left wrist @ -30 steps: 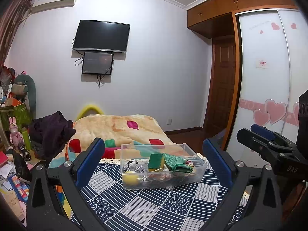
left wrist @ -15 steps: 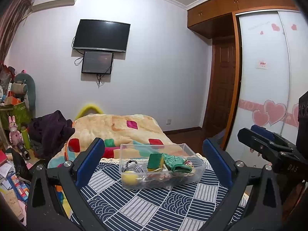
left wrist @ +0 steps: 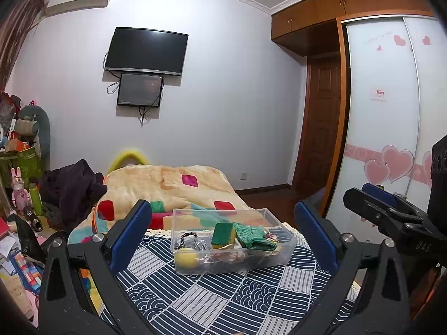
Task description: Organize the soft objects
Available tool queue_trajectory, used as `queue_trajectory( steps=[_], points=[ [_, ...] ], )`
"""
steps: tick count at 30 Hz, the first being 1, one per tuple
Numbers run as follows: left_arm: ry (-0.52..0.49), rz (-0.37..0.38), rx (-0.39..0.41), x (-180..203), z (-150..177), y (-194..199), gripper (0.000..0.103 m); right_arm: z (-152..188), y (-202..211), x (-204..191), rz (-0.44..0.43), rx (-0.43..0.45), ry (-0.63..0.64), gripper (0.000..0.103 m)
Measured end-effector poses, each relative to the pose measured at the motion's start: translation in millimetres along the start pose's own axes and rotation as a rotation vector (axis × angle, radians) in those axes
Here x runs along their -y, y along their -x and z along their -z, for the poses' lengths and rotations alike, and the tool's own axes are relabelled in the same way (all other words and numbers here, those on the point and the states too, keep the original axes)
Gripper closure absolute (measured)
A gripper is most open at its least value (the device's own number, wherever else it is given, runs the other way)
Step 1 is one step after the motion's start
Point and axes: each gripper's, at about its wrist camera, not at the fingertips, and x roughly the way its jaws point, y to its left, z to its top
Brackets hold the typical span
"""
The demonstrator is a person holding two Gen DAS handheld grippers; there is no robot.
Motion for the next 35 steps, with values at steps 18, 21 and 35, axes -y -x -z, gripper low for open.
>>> queue_trajectory(
  steps=[18, 21, 35],
  points=[
    [-0.002, 0.015, -0.003, 5.5, -1.6, 2.1, 0.0, -0.2, 0.4, -0.5, 0.006, 0.005, 0.002, 0.0],
    [0.009, 0.024, -0.013, 4.2, -1.9, 1.3, 0.0, -0.6, 0.3, -1.0, 0.007, 0.007, 0.001, 0.0],
    [0.015, 0.027, -0.027, 1.7, -0.8, -1.3, 0.0, 2.7, -1.3, -5.7, 0.001, -0.004, 0.02, 0.0]
  ],
)
